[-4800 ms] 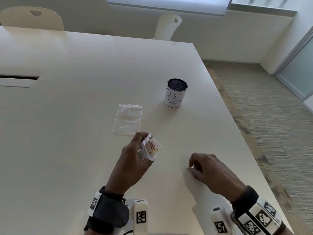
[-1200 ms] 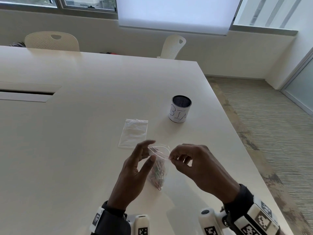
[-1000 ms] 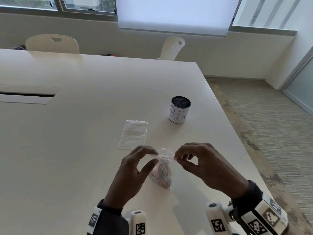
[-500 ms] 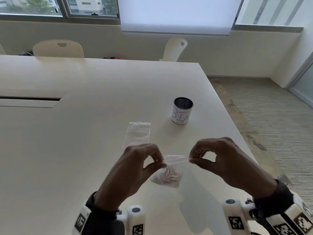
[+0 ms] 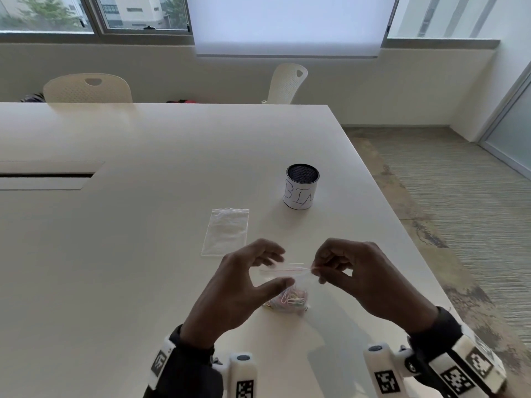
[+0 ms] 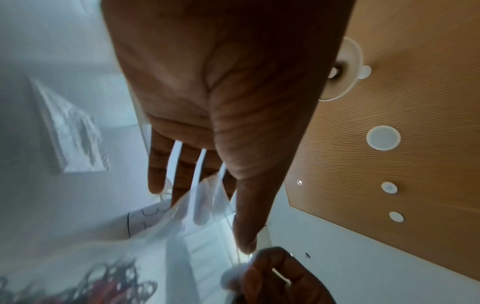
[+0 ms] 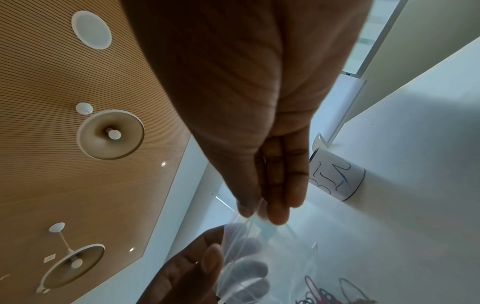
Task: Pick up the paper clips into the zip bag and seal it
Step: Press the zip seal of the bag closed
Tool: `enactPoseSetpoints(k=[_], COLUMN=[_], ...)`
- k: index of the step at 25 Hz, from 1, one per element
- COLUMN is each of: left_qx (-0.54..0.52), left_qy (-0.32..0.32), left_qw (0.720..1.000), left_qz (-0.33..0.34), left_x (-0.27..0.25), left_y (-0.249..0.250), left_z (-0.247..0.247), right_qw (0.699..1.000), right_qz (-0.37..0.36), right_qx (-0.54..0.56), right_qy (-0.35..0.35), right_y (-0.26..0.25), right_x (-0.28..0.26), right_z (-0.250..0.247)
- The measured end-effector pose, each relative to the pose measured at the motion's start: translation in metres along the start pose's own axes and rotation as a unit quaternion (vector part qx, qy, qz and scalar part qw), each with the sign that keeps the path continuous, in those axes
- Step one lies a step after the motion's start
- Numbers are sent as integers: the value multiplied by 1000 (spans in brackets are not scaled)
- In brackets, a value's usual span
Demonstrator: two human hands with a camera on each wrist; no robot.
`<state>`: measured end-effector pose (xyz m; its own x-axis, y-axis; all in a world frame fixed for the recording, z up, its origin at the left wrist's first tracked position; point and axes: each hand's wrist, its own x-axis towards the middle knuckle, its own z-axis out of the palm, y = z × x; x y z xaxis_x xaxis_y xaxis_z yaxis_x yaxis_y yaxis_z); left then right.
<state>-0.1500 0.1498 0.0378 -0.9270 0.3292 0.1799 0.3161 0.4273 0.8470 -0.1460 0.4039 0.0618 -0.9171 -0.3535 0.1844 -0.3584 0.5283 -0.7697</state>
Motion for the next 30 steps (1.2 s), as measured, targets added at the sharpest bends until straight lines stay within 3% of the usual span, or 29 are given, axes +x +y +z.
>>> enactPoseSetpoints(k=[6,13,30], left_qx=[-52,-36,-90], left_qy=[30,46,46], left_qw=[998,998,995], left_qz=[-23,-23,-26], left_x=[15,19,20], left_y=[-4,-11,-11], left_z=[17,21,28], right_qw=[998,997,995], right_qz=[24,54,39], right_qx=[42,13,63], right_qy=[40,53,64], right_y=[7,16,12], right_x=[9,12,12], right_z=[11,18,25])
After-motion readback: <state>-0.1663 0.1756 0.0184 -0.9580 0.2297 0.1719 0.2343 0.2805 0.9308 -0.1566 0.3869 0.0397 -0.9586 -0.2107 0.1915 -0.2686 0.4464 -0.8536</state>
